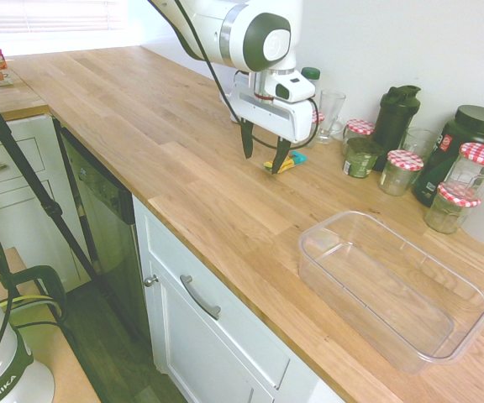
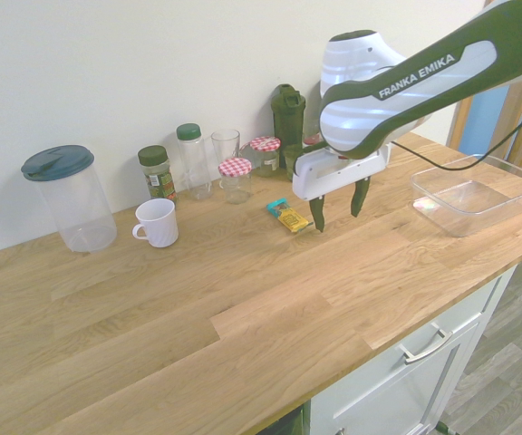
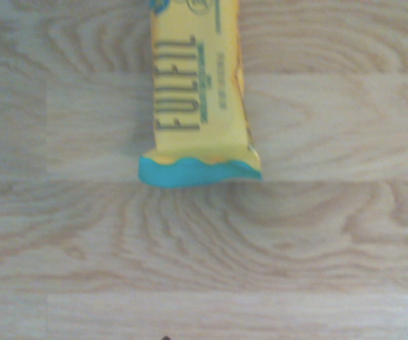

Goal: Put the protein bar into the container

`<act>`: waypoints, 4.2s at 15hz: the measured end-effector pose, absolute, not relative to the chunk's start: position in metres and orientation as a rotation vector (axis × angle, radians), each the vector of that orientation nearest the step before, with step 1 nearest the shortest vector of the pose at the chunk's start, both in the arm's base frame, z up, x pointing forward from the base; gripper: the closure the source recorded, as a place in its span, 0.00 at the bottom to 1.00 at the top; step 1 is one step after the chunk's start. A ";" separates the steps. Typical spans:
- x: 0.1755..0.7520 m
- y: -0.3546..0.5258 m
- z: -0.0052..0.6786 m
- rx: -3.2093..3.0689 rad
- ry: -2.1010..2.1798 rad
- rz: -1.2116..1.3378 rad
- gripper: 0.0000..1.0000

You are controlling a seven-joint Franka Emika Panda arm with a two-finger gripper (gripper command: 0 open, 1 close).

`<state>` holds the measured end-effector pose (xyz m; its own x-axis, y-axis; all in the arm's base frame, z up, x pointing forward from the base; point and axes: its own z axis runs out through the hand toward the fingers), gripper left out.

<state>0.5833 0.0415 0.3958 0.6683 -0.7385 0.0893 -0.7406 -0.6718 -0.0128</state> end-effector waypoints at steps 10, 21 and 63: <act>0.665 0.072 0.383 2.841 -1.187 0.125 0.00; 0.706 0.070 0.349 2.799 -1.198 0.068 0.00; 0.499 -0.219 0.454 2.832 -1.475 0.165 1.00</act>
